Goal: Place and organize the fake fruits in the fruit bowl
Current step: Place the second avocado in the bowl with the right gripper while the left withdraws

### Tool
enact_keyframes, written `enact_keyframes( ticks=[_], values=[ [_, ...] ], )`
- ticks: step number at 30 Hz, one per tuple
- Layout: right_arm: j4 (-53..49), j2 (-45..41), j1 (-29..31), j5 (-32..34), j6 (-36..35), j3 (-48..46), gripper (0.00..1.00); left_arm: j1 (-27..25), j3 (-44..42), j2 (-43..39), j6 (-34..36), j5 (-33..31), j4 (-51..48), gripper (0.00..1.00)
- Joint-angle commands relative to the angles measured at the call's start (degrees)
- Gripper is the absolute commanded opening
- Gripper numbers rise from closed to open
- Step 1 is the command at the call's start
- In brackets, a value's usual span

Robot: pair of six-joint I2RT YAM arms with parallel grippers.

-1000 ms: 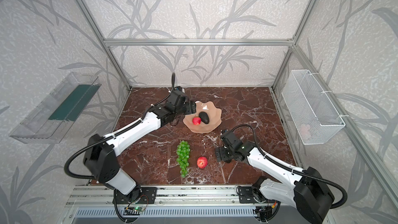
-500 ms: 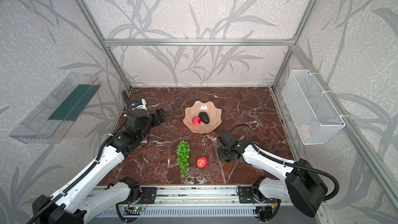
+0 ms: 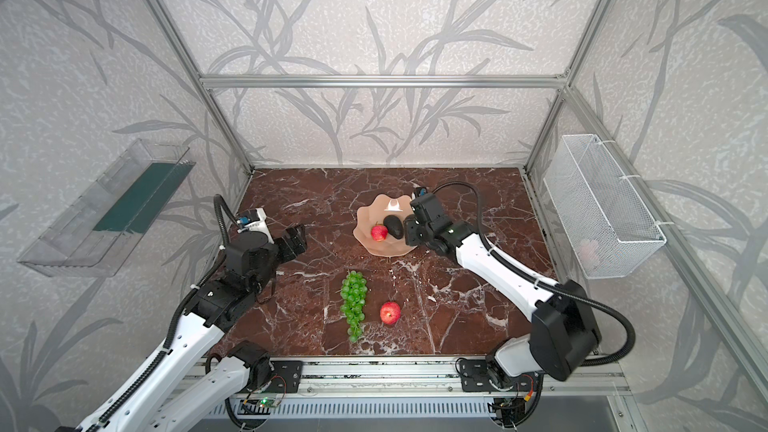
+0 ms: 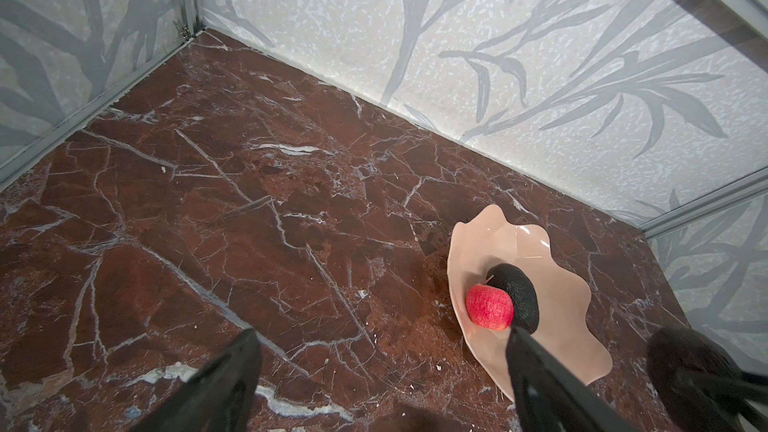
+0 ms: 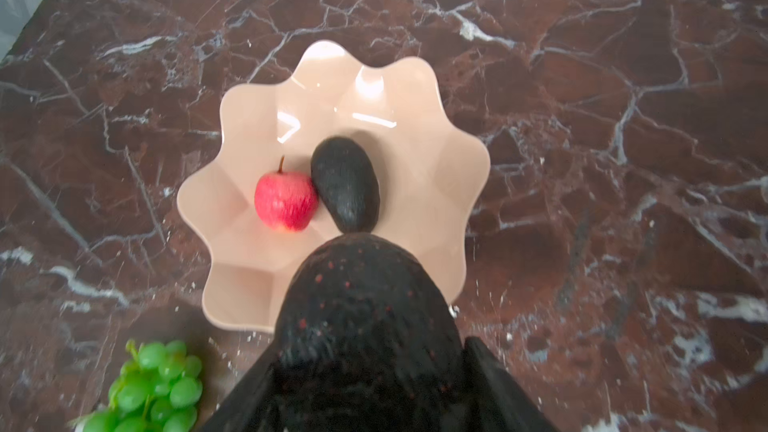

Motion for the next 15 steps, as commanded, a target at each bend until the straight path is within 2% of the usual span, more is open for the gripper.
enact_keyframes(
  ticks=[1, 8, 15],
  values=[
    [3.32, 7.32, -1.52, -1.50, -3.03, 5.19, 0.49, 0.46, -0.95, -2.06, 0.44, 0.73, -1.82, 0.93],
    [1.82, 20.63, -3.85, -2.12, -2.04, 14.45, 0.49, 0.45, -2.39, -6.77, 3.33, 2.74, -2.05, 0.93],
    [3.49, 22.92, -4.12, -2.03, -0.06, 14.16, 0.51, 0.49, -3.03, -9.49, 5.16, 5.28, -1.35, 0.93]
  ],
)
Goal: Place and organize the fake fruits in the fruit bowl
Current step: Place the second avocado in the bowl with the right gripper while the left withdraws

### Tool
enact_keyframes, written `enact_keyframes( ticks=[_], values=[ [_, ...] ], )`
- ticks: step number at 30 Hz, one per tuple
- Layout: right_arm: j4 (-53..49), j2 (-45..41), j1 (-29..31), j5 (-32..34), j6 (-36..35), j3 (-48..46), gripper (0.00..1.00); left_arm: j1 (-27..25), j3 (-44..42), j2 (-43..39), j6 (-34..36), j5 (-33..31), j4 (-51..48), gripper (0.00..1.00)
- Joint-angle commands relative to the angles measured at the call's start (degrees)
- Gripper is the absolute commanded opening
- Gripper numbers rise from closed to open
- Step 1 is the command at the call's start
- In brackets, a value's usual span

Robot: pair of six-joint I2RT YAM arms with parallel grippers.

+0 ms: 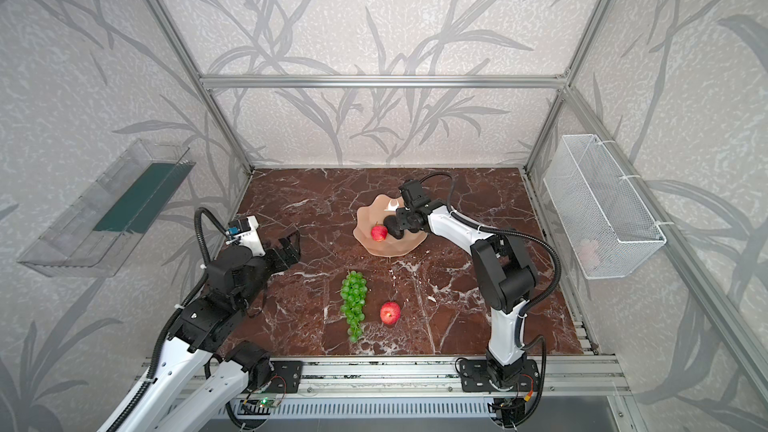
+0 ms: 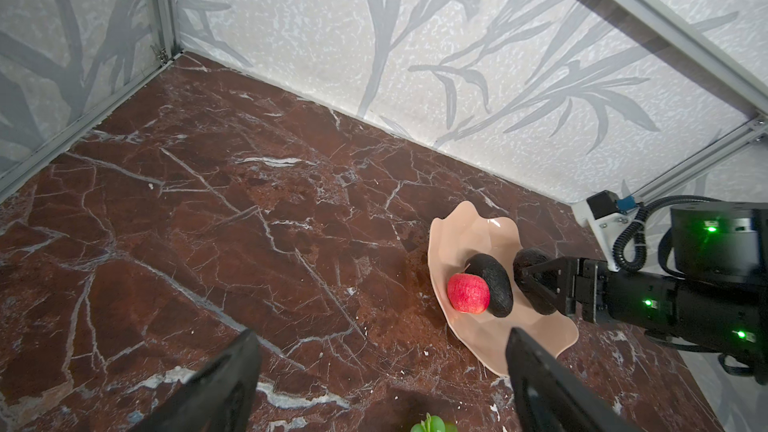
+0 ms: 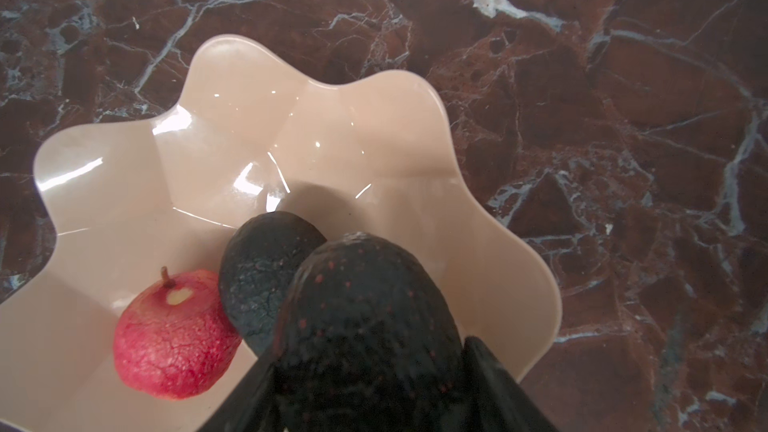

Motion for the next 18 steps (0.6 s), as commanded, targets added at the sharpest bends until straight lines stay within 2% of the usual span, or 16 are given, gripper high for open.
enact_keyframes(
  ticks=[1, 10, 18],
  values=[
    [1.07, 0.56, -0.14, -0.02, 1.33, 1.15, 0.52, 0.20, -0.49, -0.32, 1.87, 1.96, 0.00, 0.93],
    [1.61, 2.40, -0.30, -1.29, 2.73, 1.82, 0.60, 0.22, 0.47, 0.15, 1.94, 5.29, -0.14, 0.92],
    [1.60, 2.12, -0.56, -2.35, 3.35, 3.04, 0.74, 0.11, 0.39, 1.10, 2.93, 11.42, 1.00, 0.91]
  ],
)
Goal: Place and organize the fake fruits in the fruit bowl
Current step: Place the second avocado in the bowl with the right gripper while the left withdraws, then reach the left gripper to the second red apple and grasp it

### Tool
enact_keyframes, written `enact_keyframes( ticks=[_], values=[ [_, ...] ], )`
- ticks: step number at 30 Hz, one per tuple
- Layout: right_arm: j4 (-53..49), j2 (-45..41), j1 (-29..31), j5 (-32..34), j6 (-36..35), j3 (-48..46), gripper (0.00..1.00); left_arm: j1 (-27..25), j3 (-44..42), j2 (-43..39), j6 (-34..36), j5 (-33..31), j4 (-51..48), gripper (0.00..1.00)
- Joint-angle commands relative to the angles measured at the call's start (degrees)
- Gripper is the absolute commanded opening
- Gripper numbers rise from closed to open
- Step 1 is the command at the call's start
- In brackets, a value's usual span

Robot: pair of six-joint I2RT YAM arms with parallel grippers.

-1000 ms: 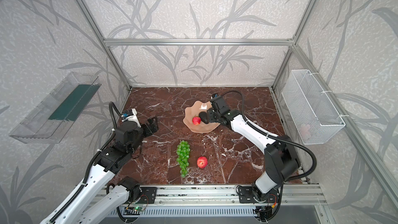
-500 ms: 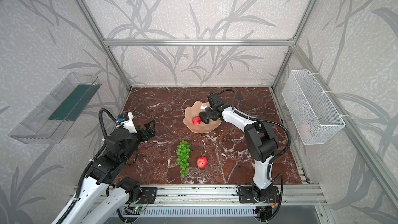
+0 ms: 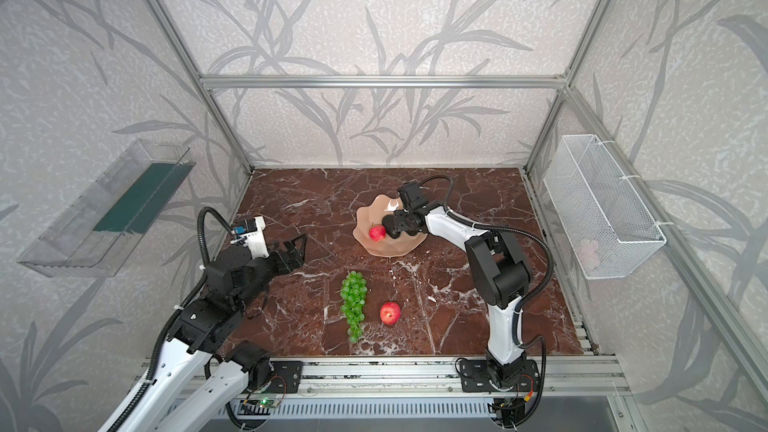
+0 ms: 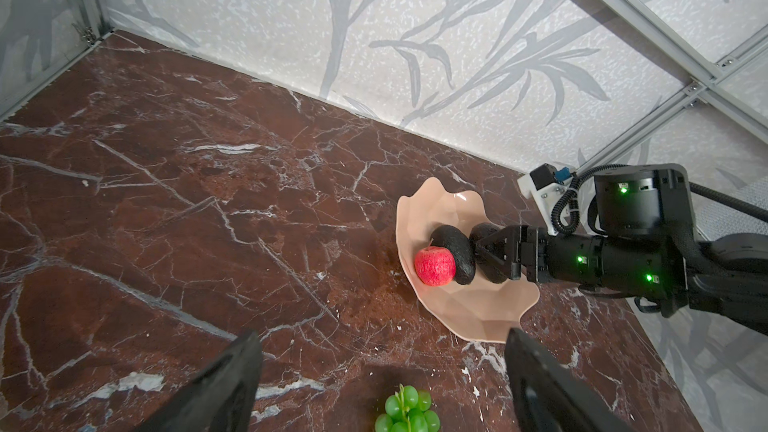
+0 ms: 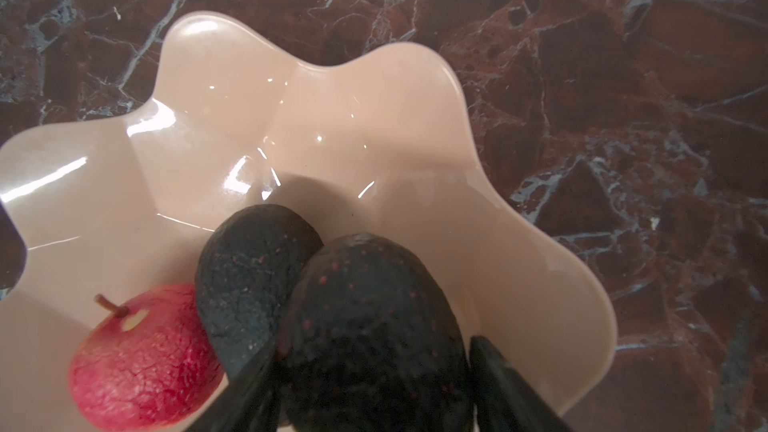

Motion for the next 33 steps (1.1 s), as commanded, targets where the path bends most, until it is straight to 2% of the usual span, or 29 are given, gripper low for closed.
enact_keyframes(
  ticks=[1, 6, 9, 16, 21, 26, 33],
  values=[
    [0.27, -1.04, -0.38, -1.07, 0.54, 2.50, 0.76, 0.12, 0.52, 0.87, 1.76, 4.91, 0.97, 0.91],
    [0.55, -6.40, -0.81, -1.74, 0.28, 1.76, 0.86, -0.47, 1.43, 5.65, 3.01, 11.66, 0.17, 0.89],
    [1.32, -11.56, -0.97, -1.70, 0.08, -0.51, 0.90, -2.97, 2.27, 9.35, 3.90, 14.53, -0.52, 0.88],
    [6.72, -29.41, -2.80, -3.43, 2.45, -16.55, 0.96, -16.07, 3.78, 18.96, 5.94, 14.45, 0.08, 0.87],
    [6.16, -39.98, -3.88, -2.45, 2.57, -26.16, 1.00, -26.98, 6.72, 26.95, 6.90, 13.08, -0.03, 0.87],
    [4.55, -44.81, -5.64, -2.31, 3.35, -30.60, 1.00, -33.55, 9.99, 35.91, 5.61, 12.28, -0.65, 0.87],
    [4.23, -46.83, -6.60, -2.30, 3.61, -32.72, 1.00, -38.87, 14.50, 46.73, 3.07, 11.46, -2.10, 0.87]
  ],
)
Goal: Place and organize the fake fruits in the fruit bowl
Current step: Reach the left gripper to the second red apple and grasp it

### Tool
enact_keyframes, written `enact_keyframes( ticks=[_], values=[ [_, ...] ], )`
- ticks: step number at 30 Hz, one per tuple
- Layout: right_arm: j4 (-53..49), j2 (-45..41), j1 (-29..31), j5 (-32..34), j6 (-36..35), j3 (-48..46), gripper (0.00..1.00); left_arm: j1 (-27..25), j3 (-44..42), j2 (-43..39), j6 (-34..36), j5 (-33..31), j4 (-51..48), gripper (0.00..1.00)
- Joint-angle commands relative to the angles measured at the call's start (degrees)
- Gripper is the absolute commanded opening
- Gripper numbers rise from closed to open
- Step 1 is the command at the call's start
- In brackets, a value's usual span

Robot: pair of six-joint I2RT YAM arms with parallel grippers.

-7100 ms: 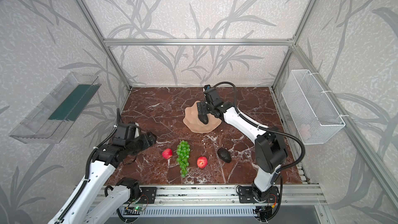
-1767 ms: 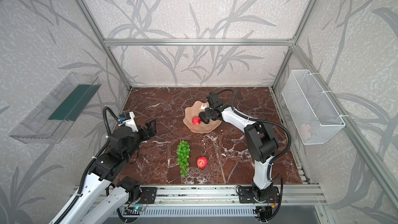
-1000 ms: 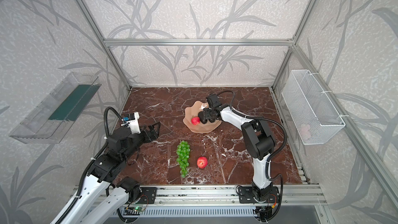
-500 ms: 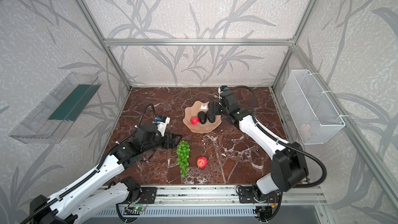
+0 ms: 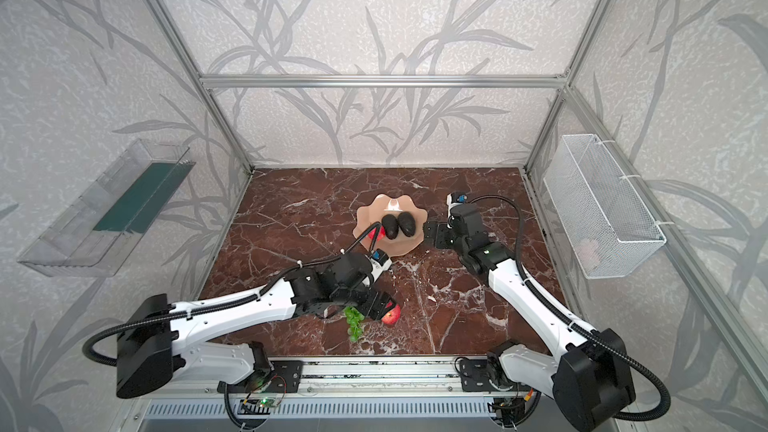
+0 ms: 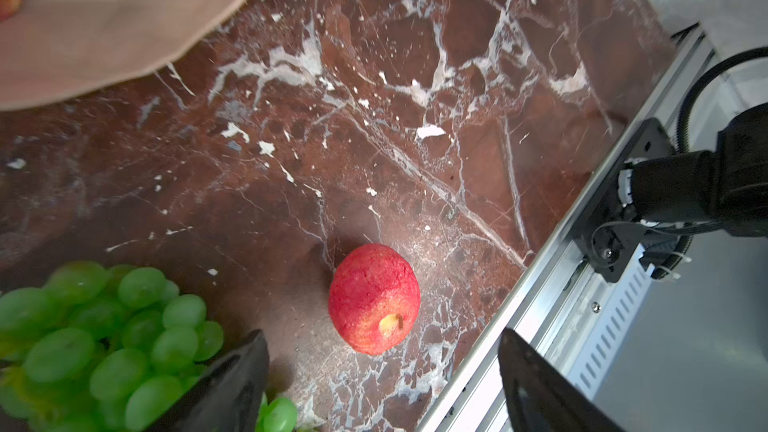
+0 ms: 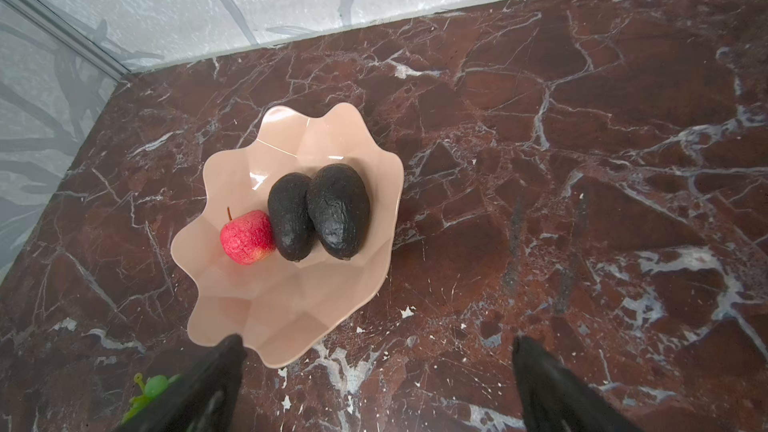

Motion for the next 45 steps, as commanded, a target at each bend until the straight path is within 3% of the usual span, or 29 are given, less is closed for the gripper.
enact_keyframes(
  ticks=[1, 8, 16, 24, 33, 41, 45],
  values=[
    [-0.42, -1.60, -0.53, 0.07, 0.77, -0.97, 1.00, -1.93, 3.70, 4.43, -1.85, -0.91, -3.23, 0.87],
    [-0.45, -3.43, -0.98, 0.33, 0.64, -2.34, 1.00, -4.81, 7.09, 12.51, -5.17, -2.92, -6.62, 0.87],
    [-0.79, -5.37, -1.67, 0.42, 0.79, -3.69, 1.00, -5.94, 7.12, 14.92, -7.85, -5.72, -9.16, 0.85],
    [-0.76, -5.94, -2.02, 0.42, 1.12, -4.44, 1.00, -5.96, 7.89, 16.85, -8.19, -7.39, -9.48, 0.71],
    [-0.25, -5.83, -2.20, 0.16, 1.61, -4.98, 1.00, -5.84, 9.05, 16.02, -8.27, -9.57, -11.22, 0.57],
    [-0.11, -5.87, -2.59, 0.16, 1.70, -4.70, 0.99, -4.80, 10.74, 11.63, -8.35, -12.99, -13.61, 0.54],
    [-0.51, -6.51, -2.98, 0.25, 1.61, -4.46, 0.99, -0.39, 12.14, 7.75, -6.09, -11.54, -13.12, 0.54]
  ],
)
